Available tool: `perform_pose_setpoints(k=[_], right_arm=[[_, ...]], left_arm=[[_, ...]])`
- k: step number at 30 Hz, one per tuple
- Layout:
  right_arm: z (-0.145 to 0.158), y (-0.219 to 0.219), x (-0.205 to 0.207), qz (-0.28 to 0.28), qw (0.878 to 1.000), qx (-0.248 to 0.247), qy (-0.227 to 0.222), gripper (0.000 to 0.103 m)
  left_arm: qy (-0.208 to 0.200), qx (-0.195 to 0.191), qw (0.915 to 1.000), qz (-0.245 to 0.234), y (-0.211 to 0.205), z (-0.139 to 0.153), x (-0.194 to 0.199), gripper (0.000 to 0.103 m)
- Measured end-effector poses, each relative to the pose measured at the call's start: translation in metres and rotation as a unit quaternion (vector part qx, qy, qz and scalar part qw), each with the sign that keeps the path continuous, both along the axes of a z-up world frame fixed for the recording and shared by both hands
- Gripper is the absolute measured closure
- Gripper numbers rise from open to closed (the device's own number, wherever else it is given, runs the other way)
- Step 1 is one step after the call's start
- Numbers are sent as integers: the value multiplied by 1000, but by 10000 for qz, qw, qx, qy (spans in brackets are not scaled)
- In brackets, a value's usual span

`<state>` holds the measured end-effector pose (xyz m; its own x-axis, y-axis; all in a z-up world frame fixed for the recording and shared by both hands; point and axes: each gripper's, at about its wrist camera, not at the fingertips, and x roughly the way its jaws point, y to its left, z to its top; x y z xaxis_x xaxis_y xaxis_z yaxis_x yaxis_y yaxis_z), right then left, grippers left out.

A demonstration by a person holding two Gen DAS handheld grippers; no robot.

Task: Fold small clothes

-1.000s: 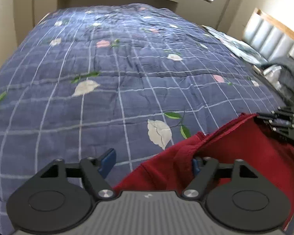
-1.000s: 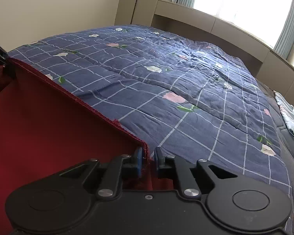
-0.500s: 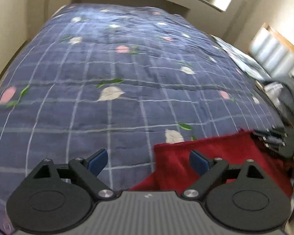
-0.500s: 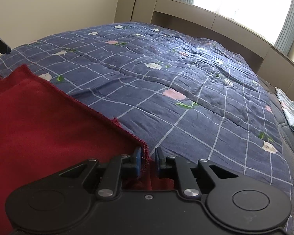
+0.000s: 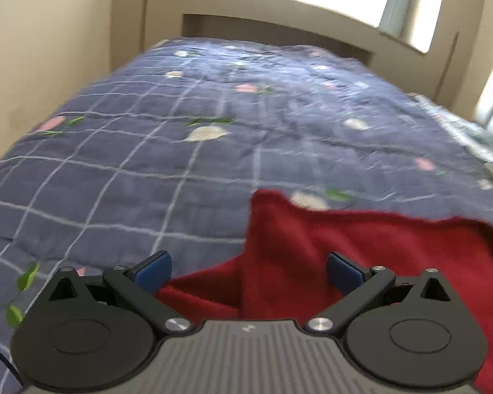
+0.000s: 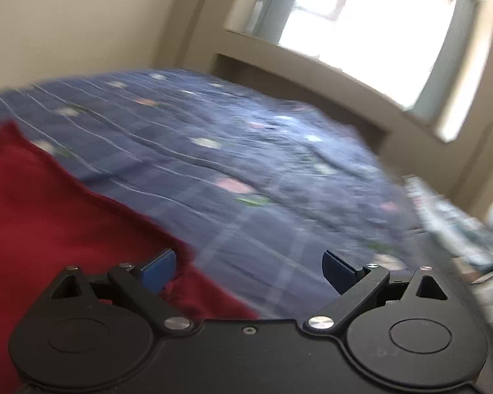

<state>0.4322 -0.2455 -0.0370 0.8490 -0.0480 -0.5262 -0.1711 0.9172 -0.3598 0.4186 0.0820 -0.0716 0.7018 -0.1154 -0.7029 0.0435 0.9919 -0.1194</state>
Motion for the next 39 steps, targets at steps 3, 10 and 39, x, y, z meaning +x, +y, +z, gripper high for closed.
perform_pose_setpoints(k=[3,10,39], right_arm=[[-8,-8,4,-473,9985,-180,-184,6],[-22,-36,11,-1342,9903,256,-256,7],[-1,-22,-15,-611,9977,-131,-256,1]], left_arm=[[-62,111,9999,21,-1,-8,-2,0],[-55,175,9998,11,-3,-11,-3,0],[-478,-133,9986,162,11,10,-22,0]])
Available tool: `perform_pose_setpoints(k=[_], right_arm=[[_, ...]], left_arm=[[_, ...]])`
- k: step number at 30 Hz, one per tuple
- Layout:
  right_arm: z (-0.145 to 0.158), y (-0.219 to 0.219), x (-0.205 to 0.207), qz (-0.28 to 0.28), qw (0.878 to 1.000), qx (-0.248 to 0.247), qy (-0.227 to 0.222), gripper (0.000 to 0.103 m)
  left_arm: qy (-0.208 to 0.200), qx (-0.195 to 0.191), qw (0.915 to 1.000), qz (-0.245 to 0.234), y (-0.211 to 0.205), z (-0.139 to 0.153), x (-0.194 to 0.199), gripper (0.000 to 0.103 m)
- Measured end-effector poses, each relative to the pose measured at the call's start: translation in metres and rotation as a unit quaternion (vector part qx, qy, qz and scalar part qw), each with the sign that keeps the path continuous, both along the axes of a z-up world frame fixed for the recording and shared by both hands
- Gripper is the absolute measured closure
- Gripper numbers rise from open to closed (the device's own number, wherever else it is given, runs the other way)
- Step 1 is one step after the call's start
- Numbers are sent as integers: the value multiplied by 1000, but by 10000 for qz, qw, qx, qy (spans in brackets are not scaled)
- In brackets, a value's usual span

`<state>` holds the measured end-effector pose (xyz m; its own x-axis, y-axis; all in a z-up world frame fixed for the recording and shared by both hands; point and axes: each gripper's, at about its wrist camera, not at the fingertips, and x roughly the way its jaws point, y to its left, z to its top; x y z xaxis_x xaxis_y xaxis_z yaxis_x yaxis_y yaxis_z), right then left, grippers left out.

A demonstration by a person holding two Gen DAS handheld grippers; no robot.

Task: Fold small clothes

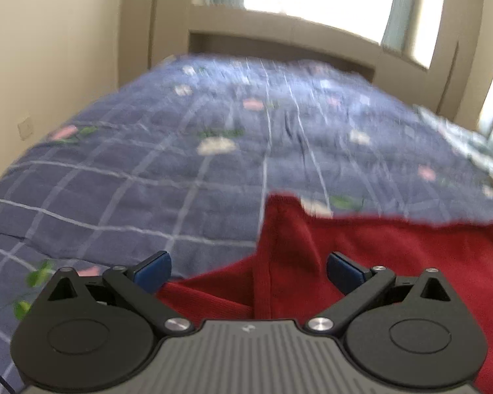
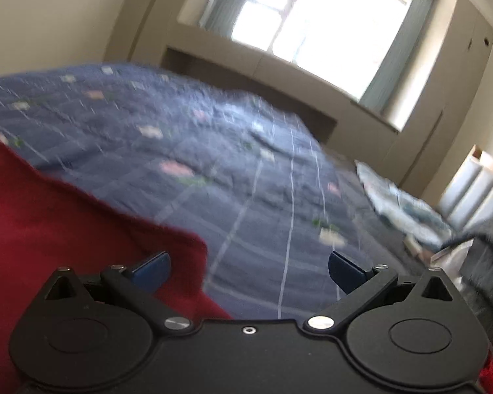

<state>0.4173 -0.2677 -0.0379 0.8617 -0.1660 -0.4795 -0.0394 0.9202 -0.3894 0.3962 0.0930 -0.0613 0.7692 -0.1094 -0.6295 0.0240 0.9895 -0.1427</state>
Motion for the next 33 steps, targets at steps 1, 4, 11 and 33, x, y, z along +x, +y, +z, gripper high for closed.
perform_pose_setpoints(k=[1,4,11,33], right_arm=[[9,5,-9,108,9999,-37,-69,1],[29,27,-20,518,9985,-123,-85,1],[40,92,-26,1005,9934,517,176,1],[-17,175,-37,879,9949,53,496,1]], left_arm=[[-96,-94,9998,153,5,7,-9,0],[-64,-317,9988,363,16,23,-28,0],[193,79,9957,898,22,40,-95,0],[702,-140,9915,1082,18,17,-159,0]])
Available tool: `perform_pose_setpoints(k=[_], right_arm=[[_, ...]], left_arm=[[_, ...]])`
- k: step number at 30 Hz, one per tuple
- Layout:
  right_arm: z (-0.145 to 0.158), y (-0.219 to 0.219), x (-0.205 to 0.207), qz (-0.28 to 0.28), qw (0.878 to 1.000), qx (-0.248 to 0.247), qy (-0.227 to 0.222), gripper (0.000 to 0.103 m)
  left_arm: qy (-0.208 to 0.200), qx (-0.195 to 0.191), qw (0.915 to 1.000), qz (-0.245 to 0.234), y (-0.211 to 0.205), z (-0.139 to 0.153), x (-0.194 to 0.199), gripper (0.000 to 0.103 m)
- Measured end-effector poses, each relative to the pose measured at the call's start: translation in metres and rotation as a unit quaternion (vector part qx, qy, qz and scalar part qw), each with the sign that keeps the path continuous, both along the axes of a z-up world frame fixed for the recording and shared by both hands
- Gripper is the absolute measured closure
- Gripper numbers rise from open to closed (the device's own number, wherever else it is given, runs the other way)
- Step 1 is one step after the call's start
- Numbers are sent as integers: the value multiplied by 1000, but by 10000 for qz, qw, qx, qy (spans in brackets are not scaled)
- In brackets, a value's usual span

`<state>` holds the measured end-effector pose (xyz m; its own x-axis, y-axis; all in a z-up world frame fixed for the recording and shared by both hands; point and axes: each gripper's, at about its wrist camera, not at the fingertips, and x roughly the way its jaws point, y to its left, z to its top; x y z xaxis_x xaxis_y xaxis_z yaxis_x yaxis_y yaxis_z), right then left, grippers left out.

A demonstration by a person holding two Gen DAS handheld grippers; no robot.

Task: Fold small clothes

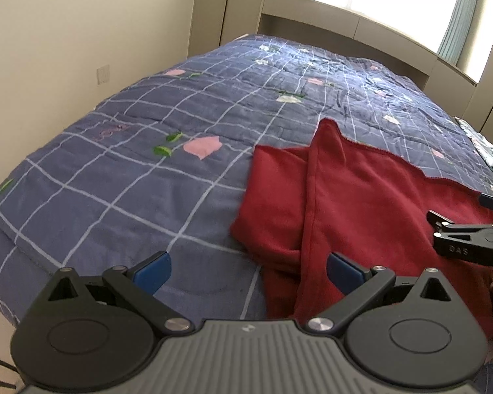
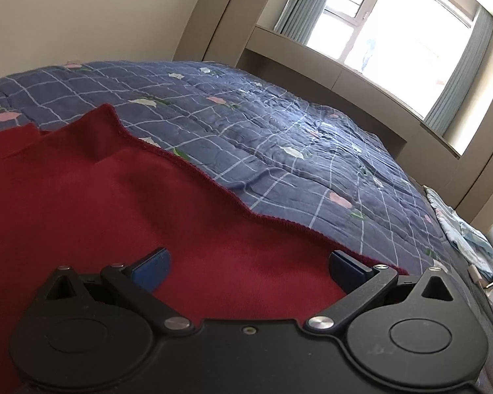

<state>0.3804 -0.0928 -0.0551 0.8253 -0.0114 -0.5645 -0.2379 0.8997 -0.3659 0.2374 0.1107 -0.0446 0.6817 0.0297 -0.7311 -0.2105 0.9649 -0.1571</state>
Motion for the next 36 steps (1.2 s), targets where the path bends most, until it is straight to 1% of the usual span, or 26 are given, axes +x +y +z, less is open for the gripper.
perform_pose_setpoints(k=[5,8,12,16,18,20,23,26,29,31,33,34,36], right_arm=[[5,-5,-37,134,9997,141,-114,1],[6,-10,-65,198,9990,344,-182,1],[6,-15,-96,134,9976,531,-424,1],[0,-15,-119,150,9972,590,-427,1],[-5,-13,-133,160,9969,540,-543,1],[-8,-9,-145,201,9963,403,-737,1],[-14,-4,-157,270,9949,207,-948,1],[-18,-1,-165,251,9927,148,-1174,1],[-20,3,-170,256,9912,-10,-1296,1],[-22,5,-172,275,9904,-70,-1351,1],[-22,5,-174,285,9898,-91,-1391,1],[-22,4,-174,289,9895,-100,-1412,1],[-23,5,-176,299,9885,-135,-1475,1]], left_arm=[[156,-147,9998,-8,-1,-7,-5,0],[176,-275,9995,-5,-4,-11,-12,0],[45,-347,9994,-70,-10,-12,-21,0],[-189,-645,9977,-119,-14,-16,-30,0],[-400,-795,9960,-53,-16,-21,-36,0],[-624,-825,9946,13,-18,-24,-44,0],[-810,-852,9931,-23,-19,-28,-48,0],[-928,-703,9932,-40,-23,-31,-49,0],[-968,-513,9940,-48,-29,-32,-49,0],[-1008,-507,9936,-40,-30,-32,-50,0],[-1095,-630,9920,-45,-28,-32,-52,0],[-1170,-754,9902,-60,-26,-32,-53,1],[-1390,-1106,9840,-110,-20,-31,-57,2]])
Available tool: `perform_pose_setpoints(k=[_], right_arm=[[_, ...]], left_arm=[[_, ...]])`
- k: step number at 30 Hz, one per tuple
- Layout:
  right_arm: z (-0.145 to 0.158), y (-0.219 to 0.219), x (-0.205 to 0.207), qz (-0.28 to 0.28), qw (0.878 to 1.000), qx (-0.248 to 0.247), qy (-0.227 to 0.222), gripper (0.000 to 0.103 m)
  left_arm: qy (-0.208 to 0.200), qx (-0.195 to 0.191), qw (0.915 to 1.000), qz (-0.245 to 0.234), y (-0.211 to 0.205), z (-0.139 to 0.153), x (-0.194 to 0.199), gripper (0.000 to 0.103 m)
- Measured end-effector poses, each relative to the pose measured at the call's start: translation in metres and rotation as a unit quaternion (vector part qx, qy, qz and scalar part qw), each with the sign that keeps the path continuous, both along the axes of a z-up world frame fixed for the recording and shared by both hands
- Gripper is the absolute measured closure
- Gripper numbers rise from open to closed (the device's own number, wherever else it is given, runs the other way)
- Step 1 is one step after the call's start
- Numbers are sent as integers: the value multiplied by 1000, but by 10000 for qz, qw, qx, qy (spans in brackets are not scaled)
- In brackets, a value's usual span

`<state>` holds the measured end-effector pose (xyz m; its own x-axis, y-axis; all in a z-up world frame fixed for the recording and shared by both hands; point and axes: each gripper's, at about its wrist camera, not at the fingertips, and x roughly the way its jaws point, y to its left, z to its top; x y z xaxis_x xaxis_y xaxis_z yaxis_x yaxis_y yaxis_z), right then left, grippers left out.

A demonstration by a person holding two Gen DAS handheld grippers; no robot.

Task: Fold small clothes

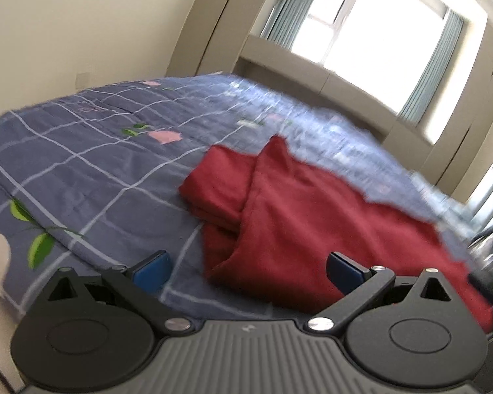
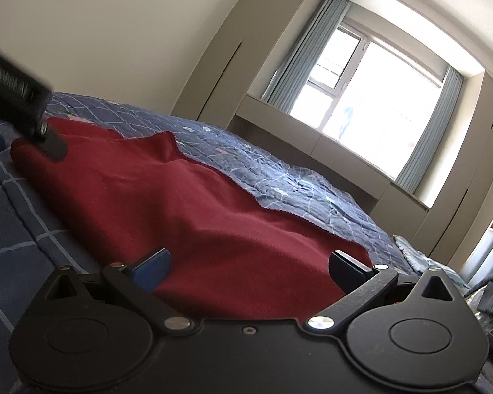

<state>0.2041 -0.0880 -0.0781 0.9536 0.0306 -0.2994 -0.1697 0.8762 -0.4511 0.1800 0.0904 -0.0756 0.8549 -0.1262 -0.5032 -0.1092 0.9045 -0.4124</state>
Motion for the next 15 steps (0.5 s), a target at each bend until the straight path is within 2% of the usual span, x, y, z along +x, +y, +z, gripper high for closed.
perform_pose_setpoints(k=[2,4,9,15], right_arm=[[-1,1,-2,-1,10000,-43,-65,1],[-2,3,-3,0,9998,-112,-167,1],[-4,6,-7,-1,9989,-274,-370,1],[-1,0,-4,-18,9995,-90,-286,1]], left_arm=[[-141,-320,9993,-145,4,0,0,6],[-59,-526,9982,-271,5,-3,6,10],[164,-927,9956,4,17,-7,23,16],[404,-1167,9916,390,26,-5,48,25]])
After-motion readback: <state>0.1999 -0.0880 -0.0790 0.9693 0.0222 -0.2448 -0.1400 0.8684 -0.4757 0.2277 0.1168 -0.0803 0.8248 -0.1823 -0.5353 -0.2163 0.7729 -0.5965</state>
